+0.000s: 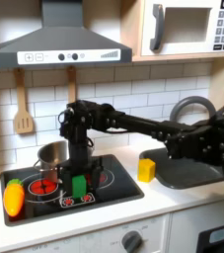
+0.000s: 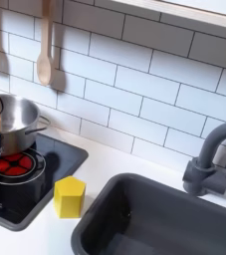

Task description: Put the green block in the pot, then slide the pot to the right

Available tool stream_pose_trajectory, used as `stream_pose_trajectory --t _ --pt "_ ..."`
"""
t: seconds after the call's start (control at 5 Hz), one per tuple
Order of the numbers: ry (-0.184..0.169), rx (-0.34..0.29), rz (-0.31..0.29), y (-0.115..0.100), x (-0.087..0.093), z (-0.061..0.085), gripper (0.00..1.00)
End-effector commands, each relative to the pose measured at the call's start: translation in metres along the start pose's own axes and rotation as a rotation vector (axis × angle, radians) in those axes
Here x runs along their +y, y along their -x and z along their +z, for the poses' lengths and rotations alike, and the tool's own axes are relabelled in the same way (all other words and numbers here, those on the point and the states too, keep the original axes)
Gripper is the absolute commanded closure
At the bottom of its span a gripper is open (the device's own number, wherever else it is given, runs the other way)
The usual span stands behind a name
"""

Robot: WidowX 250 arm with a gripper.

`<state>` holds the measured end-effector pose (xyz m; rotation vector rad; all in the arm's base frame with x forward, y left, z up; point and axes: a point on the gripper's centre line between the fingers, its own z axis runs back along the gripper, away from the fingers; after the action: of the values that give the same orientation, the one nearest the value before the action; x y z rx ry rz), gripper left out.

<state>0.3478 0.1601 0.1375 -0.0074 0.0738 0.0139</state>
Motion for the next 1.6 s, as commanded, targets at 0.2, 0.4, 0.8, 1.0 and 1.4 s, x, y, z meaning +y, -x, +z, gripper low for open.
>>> stream_pose_trajectory --t 0.2,0.4,0.8,1.0,1.4 --pt "0.006 -0.027 0.002 0.001 -0.004 0.005 1.0" --pt "-0.004 -0.034 -0.004 0.002 -0.002 0.008 1.0" --pt "0.001 -0.057 -0.025 0.003 -0.006 0.027 1.0" --pt "0.001 -0.077 -0.033 0.001 -0.005 0.041 1.0" --pt "0.009 -0.136 -0.051 -0.006 -0.007 0.075 1.0"
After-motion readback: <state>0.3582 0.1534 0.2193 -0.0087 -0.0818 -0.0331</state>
